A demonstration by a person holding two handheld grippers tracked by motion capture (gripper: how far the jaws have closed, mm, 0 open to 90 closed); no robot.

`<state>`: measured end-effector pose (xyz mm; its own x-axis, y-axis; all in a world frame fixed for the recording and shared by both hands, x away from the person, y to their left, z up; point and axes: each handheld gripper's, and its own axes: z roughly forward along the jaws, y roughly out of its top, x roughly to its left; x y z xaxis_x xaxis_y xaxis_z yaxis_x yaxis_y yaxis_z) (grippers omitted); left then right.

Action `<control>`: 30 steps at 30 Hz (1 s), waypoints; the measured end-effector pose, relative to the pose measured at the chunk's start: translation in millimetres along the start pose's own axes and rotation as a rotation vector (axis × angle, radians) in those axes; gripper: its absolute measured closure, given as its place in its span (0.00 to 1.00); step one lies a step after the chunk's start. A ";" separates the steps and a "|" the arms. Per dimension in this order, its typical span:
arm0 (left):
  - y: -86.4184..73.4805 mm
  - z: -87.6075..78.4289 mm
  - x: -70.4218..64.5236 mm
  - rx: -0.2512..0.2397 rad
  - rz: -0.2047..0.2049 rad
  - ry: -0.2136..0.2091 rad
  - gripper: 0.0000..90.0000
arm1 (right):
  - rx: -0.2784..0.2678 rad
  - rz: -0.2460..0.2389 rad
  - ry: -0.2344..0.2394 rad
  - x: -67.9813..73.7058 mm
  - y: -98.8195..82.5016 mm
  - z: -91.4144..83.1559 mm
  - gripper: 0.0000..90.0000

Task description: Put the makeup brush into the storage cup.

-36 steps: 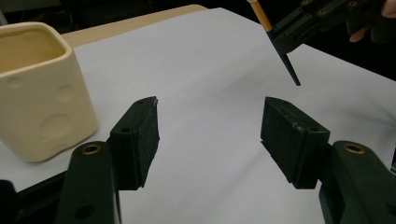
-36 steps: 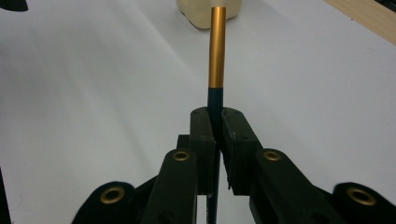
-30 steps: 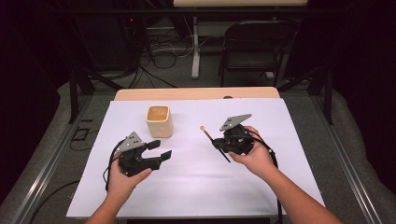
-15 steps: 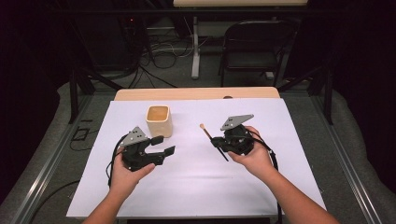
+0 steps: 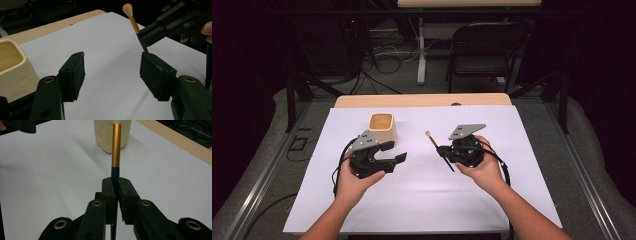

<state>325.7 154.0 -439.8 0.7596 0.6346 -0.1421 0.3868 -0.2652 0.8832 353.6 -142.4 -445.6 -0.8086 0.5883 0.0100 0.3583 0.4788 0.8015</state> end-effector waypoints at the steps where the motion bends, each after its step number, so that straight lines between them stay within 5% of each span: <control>1: 0.9 1.3 -0.2 0.000 0.001 -0.001 0.41 | -0.004 0.000 0.000 0.3 0.0 0.0 0.92; 30: 4.9 21.8 -1.4 -0.038 -0.072 -0.067 0.46 | -0.076 0.043 0.023 10.4 -4.0 12.5 0.92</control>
<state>338.0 136.0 -445.0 0.7643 0.6008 -0.2345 0.4225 -0.1917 0.8858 349.6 -130.0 -456.2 -0.8040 0.5918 0.0581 0.3570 0.4022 0.8431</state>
